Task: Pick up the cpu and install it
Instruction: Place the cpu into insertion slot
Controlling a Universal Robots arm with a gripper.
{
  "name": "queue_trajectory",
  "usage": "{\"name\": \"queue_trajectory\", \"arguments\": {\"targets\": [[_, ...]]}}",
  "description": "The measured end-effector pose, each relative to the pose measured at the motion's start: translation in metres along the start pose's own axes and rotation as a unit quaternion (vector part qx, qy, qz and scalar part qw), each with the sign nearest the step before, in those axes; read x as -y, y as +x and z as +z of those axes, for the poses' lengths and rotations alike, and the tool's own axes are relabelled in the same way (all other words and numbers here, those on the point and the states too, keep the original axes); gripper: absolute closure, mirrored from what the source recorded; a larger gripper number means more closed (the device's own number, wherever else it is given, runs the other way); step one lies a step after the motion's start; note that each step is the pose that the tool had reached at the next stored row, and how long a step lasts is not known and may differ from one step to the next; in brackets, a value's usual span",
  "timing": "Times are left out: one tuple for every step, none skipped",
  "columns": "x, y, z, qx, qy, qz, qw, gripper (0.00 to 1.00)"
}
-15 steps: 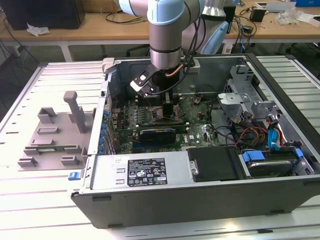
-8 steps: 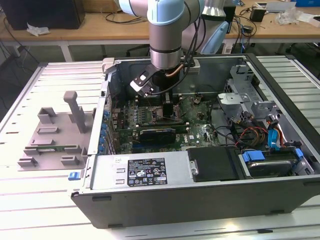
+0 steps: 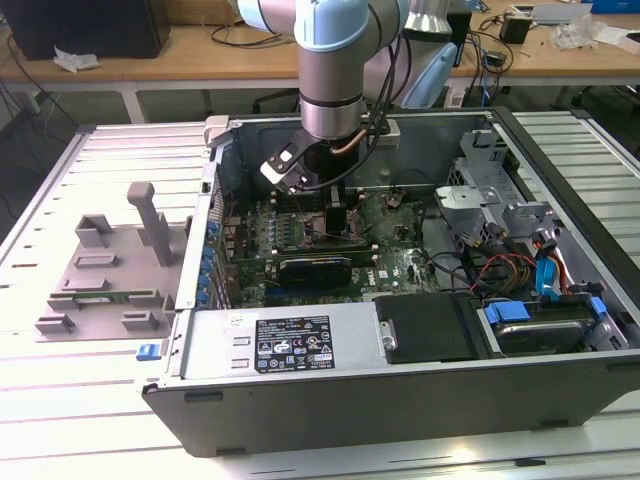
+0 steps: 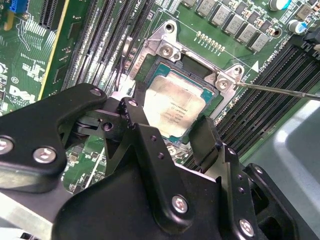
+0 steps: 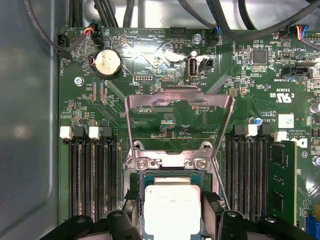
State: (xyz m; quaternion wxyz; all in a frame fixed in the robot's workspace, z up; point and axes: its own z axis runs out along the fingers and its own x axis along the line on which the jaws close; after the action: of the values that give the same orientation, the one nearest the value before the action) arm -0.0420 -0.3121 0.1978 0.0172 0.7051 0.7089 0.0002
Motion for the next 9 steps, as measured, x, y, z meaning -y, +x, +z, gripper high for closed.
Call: {"name": "queue_trajectory", "arguments": {"targets": [[0.0,0.0,0.0,0.0,0.0,0.0,1.0,0.39],[0.0,0.0,0.0,0.0001,0.0,0.0,1.0,0.39],[0.0,0.0,0.0,0.0,0.0,0.0,1.0,0.46],[0.0,0.0,0.0001,0.0,0.0,0.0,1.0,0.46],[0.0,0.0,0.0001,0.0,0.0,0.0,1.0,0.46],[0.0,0.0,0.0001,0.0,0.0,0.0,1.0,0.46],[0.0,0.0,0.0001,0.0,0.0,0.0,1.0,0.46],[0.0,0.0001,0.0002,0.0012,-0.0001,0.0,1.0,0.46],[-0.0001,0.0001,0.0001,0.0045,-0.0001,0.0,1.0,0.46]]}}
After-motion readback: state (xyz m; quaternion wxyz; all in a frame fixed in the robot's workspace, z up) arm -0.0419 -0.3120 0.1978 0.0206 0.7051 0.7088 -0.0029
